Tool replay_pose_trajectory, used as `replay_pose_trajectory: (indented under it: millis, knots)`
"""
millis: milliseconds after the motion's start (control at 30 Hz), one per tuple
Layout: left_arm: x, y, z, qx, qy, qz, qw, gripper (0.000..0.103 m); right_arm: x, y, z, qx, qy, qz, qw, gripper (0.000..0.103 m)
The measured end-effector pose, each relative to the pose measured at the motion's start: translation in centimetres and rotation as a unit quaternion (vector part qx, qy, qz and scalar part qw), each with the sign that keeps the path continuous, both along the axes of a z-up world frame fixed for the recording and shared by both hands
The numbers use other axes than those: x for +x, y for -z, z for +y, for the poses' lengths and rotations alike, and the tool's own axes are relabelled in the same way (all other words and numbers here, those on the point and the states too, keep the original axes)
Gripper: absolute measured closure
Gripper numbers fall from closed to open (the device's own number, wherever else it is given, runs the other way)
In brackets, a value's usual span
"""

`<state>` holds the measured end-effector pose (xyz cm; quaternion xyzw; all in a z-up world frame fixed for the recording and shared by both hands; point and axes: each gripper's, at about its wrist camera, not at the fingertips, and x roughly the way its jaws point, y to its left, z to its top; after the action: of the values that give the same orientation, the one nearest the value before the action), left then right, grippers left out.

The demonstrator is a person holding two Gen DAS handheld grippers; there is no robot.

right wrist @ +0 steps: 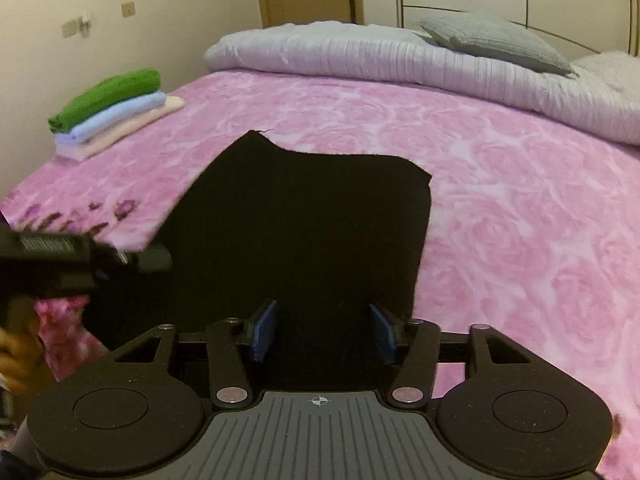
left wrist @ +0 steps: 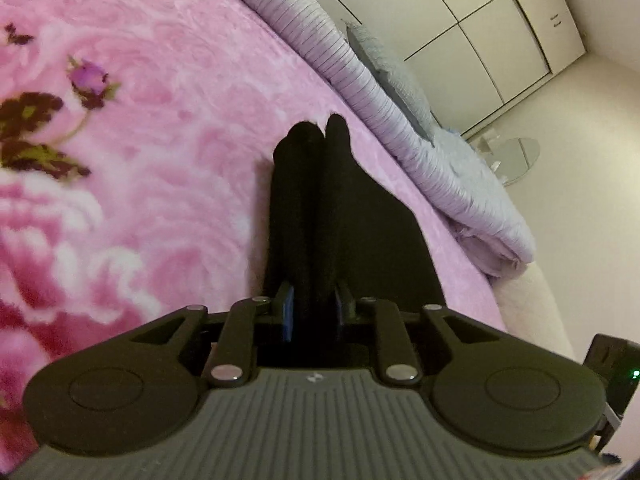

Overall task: Fold clothes
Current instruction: 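Lower the folded end onto the bundle with both grippers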

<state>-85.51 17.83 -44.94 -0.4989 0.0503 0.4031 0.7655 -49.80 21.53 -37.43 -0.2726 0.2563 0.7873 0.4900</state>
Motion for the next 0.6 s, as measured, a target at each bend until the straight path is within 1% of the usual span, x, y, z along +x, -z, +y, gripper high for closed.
replay_pose_trajectory:
  millis: [67, 100, 133, 200, 233, 267, 333, 367, 400, 433, 467, 500, 533, 600]
  knots:
    - [-0.2, -1.1, 0.3, -0.006, 0.002, 0.006, 1.0000, 0.083, 1.1, -0.5, 0.5, -0.018, 0.000, 0.024, 1.000, 0.046]
    - [-0.3, -1.6, 0.5, -0.010, 0.004, 0.009, 0.9999, 0.082, 1.9, -0.9, 0.8, -0.036, 0.008, 0.046, 0.998, 0.045]
    - [-0.4, -2.1, 0.5, -0.011, 0.005, 0.012, 0.9999, 0.077, 2.8, -1.4, 1.2, -0.054, 0.017, 0.071, 0.996, 0.045]
    - [-0.6, -3.0, 0.3, -0.007, 0.005, 0.022, 0.9997, 0.076, 4.2, -2.7, 1.3, -0.070, 0.031, 0.116, 0.990, 0.045]
    - [-0.8, -3.3, 0.2, -0.009, 0.004, 0.025, 0.9996, 0.074, 4.6, -3.1, 1.2, -0.072, 0.037, 0.127, 0.989, 0.045]
    - [-0.9, -3.4, -0.1, -0.018, 0.000, 0.025, 0.9995, 0.073, 5.0, -3.1, 1.2, -0.076, 0.045, 0.129, 0.988, 0.045]
    - [-1.4, -3.1, -0.7, -0.039, -0.014, 0.011, 0.9991, 0.072, 6.3, -2.1, 1.2, -0.105, 0.070, 0.166, 0.978, 0.045]
    - [-1.9, -2.9, -1.3, -0.051, -0.024, 0.000, 0.9984, 0.069, 7.1, -1.5, 1.2, -0.120, 0.082, 0.186, 0.972, 0.045]
    - [-2.4, -2.7, -1.8, -0.061, -0.034, -0.009, 0.9975, 0.068, 8.1, -0.5, 1.0, -0.138, 0.098, 0.224, 0.960, 0.041]
    - [-2.9, -2.4, -2.2, -0.070, -0.043, -0.018, 0.9964, 0.064, 9.3, 0.7, 0.7, -0.158, 0.119, 0.270, 0.942, 0.035]
    - [-3.2, -2.1, -2.6, -0.077, -0.047, -0.025, 0.9956, 0.060, 10.3, 1.9, 0.2, -0.174, 0.141, 0.308, 0.925, 0.033]
    - [-3.2, -1.7, -2.7, -0.083, -0.043, -0.028, 0.9952, 0.059, 11.3, 3.1, -0.4, -0.188, 0.162, 0.344, 0.906, 0.028]
    - [-3.2, -1.3, -2.8, -0.089, -0.038, -0.028, 0.9949, 0.058, 11.6, 3.7, -0.6, -0.193, 0.168, 0.362, 0.897, 0.022]
    - [-2.6, -0.4, -2.4, -0.101, -0.028, -0.024, 0.9942, 0.057, 12.0, 4.7, -1.0, -0.199, 0.171, 0.388, 0.884, 0.022]
